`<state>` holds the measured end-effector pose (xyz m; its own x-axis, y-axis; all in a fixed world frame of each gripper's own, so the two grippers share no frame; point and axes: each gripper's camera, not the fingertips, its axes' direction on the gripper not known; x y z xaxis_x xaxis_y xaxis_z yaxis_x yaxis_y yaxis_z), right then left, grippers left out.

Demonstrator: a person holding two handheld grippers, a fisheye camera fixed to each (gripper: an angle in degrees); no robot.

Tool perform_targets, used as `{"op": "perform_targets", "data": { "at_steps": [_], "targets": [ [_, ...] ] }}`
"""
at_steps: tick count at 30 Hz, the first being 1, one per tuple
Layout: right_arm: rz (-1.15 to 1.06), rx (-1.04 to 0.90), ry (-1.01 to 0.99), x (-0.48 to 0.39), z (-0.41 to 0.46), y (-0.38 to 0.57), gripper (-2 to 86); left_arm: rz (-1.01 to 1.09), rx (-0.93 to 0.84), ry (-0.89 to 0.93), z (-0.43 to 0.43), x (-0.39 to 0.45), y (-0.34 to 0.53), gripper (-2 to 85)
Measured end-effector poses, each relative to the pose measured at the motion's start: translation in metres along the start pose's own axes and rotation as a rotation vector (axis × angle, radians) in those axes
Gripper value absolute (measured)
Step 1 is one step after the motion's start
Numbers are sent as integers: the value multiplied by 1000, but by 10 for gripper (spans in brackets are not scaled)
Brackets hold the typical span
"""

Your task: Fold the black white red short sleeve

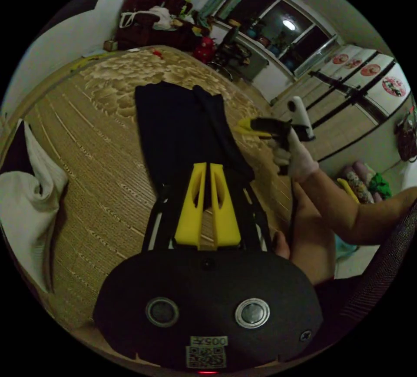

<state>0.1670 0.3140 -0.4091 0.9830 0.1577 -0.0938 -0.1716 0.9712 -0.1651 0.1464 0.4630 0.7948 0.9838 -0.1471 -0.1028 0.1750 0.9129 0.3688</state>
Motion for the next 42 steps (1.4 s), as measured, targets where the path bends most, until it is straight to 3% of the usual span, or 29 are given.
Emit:
{"op": "perform_targets", "data": {
  "at_steps": [5,10,15,18,21,24,29,36,42],
  "targets": [
    [39,-61,231,-13,26,26,35,-12,-103,78,22,-7,-3,11],
    [108,134,227,-6,-26,54,-4,64,-54,6,-1,-1,3,-5],
    [242,33,209,33,-9,85,-4,45,-252,13,22,-22,16,-5],
    [261,83,103,33,-18,96,6,33,-214,24,-1,-34,22,-3],
    [249,148,95,30,-36,108,42,4,-58,-105,-51,-49,33,7],
    [245,81,22,38,-31,110,95,-55,-48,-180,-83,-80,46,67],
    [208,-17,-148,43,-6,106,107,-92,-237,0,-97,-133,67,149],
    [262,-64,-326,45,25,93,40,-212,-283,420,-123,-200,90,62],
    [170,133,-483,-3,-25,86,29,-107,-95,636,-224,-220,106,49]
  ]
}}
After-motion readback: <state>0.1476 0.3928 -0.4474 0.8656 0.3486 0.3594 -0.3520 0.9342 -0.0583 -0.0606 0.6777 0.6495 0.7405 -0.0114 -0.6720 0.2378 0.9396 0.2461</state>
